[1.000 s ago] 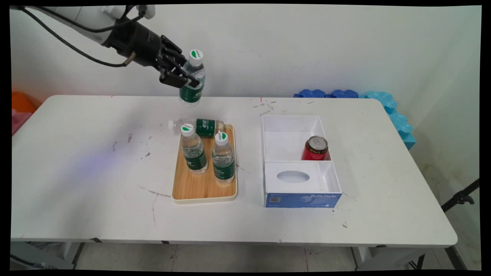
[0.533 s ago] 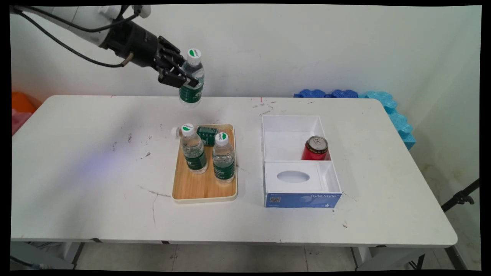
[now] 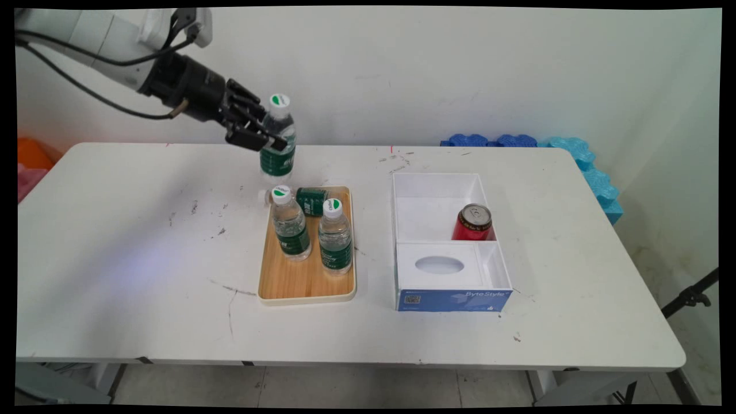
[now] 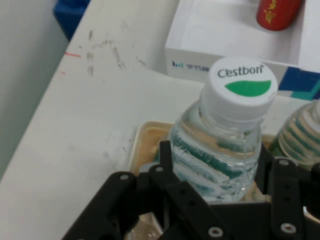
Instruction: Place the picked object on the tray
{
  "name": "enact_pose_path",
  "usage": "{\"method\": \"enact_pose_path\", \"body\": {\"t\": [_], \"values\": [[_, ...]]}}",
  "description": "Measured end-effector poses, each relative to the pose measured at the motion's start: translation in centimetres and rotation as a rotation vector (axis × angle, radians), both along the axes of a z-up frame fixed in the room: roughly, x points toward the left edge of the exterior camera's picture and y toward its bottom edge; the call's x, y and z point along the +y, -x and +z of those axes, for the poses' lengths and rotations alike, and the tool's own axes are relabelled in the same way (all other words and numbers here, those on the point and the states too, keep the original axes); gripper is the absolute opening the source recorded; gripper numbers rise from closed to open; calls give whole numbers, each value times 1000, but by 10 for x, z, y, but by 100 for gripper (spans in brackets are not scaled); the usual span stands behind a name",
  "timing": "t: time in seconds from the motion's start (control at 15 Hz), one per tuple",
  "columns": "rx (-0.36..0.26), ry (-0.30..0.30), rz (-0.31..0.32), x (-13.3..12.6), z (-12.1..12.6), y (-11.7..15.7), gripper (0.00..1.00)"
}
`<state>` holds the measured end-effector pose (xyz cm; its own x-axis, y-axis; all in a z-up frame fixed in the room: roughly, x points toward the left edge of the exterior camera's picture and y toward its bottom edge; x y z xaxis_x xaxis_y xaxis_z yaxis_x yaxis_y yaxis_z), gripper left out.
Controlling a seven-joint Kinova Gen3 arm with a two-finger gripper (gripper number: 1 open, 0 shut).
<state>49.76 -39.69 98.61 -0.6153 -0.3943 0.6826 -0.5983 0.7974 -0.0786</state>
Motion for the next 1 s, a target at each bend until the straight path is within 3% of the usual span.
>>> {"method": "enact_pose_path", "body": {"t": [0.53,1.0], "values": [[9,-49,-1,27,-38,-26,0],[29,-39,-5,30,-77,-41,0]]}}
